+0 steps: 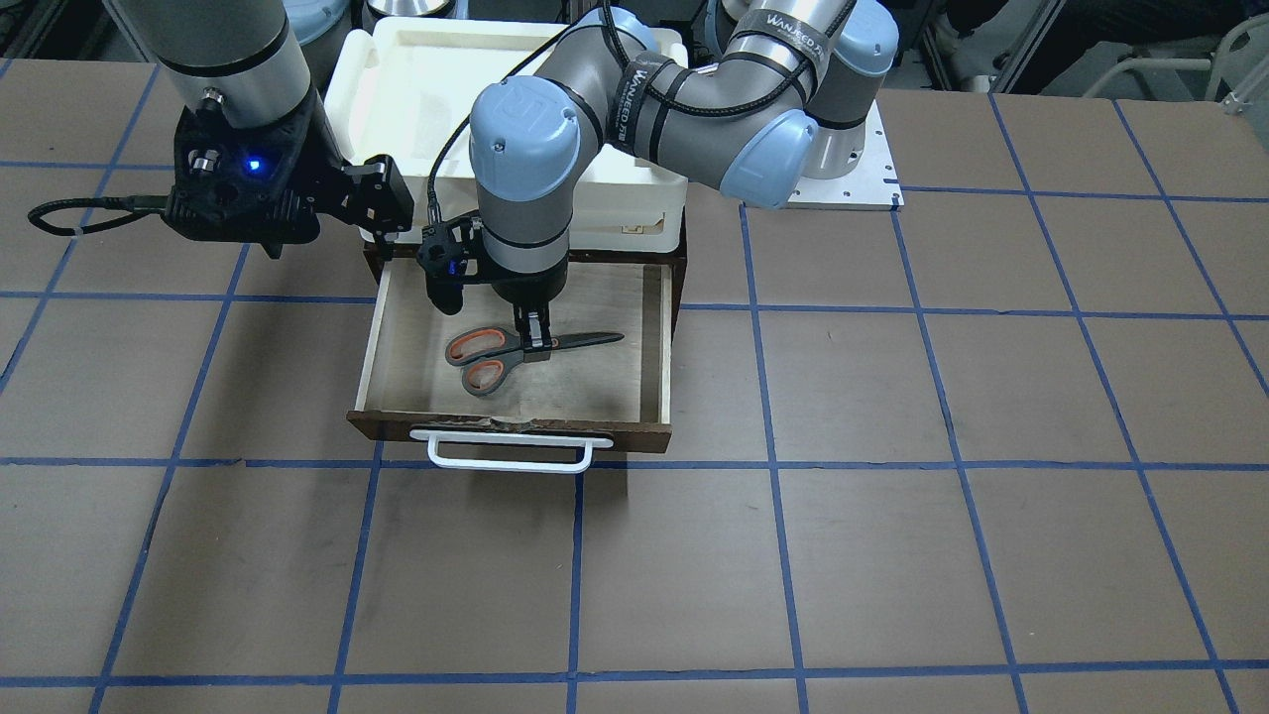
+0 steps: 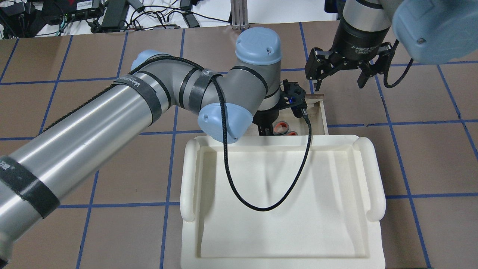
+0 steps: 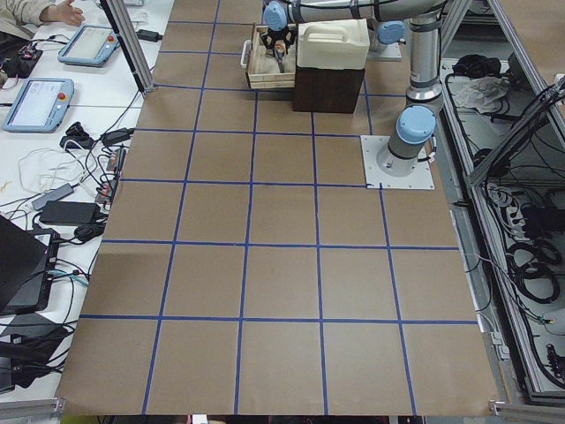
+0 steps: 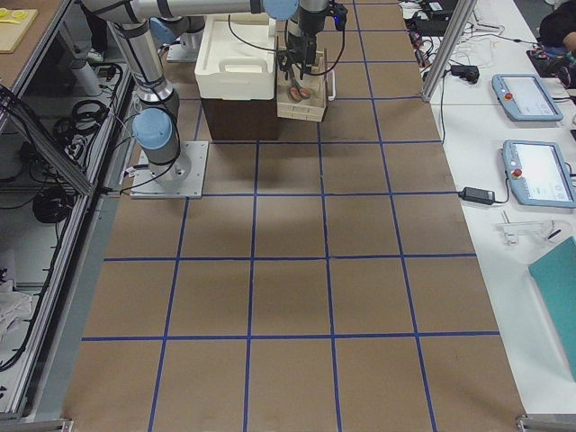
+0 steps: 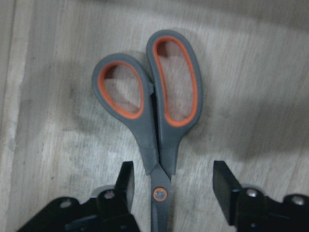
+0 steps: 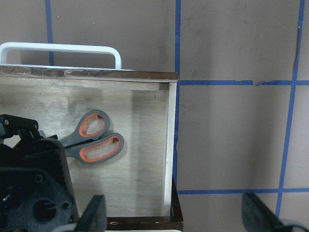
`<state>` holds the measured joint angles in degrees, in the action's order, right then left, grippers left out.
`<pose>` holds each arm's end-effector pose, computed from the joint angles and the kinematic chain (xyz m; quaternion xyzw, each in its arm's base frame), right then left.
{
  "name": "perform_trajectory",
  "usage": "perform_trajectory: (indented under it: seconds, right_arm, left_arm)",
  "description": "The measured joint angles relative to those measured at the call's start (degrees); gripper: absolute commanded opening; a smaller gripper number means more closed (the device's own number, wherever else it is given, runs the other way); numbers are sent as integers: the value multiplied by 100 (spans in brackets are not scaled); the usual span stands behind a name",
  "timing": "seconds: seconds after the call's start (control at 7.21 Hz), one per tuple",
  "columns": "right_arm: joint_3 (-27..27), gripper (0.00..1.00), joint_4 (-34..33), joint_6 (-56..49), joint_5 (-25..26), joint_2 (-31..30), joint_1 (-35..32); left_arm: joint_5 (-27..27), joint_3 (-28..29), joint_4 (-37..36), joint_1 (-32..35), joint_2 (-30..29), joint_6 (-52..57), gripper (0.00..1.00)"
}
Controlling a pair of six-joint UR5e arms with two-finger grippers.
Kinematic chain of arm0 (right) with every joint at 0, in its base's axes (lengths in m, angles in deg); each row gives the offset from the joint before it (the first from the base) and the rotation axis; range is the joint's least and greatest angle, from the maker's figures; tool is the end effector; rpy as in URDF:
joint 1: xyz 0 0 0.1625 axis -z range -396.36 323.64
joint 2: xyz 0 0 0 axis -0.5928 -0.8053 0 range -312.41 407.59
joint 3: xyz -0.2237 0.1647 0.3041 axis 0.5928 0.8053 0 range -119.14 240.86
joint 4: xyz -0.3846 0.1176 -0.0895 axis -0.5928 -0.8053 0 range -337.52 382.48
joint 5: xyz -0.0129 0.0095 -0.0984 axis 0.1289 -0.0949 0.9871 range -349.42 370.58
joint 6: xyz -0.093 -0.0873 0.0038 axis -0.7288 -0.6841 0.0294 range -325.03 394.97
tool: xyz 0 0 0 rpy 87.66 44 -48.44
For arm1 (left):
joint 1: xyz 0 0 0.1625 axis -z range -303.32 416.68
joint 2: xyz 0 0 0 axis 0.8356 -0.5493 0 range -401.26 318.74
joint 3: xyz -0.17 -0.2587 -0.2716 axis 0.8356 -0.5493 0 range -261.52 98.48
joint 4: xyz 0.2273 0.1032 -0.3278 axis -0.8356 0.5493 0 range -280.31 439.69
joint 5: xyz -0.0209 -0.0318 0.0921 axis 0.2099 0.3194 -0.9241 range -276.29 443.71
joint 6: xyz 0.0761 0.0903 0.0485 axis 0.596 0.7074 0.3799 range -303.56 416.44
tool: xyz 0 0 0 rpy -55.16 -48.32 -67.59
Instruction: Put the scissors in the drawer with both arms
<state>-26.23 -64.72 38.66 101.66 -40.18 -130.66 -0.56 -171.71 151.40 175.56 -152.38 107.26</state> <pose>0.1681 -0.4895 0.4476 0.0055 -0.9998 -0.0178 0.0106 -0.4198 -0.4587 0.2728 -0.6388 -0.7673 -0.0164 0.0540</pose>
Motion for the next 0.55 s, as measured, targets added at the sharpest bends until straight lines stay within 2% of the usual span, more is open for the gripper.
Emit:
perform_trajectory:
  seconds: [0.55]
  right_arm:
    - [8,100,-12,290,-135,-8,-25]
  left_arm:
    - [-71,-7,236,-257,292,238,73]
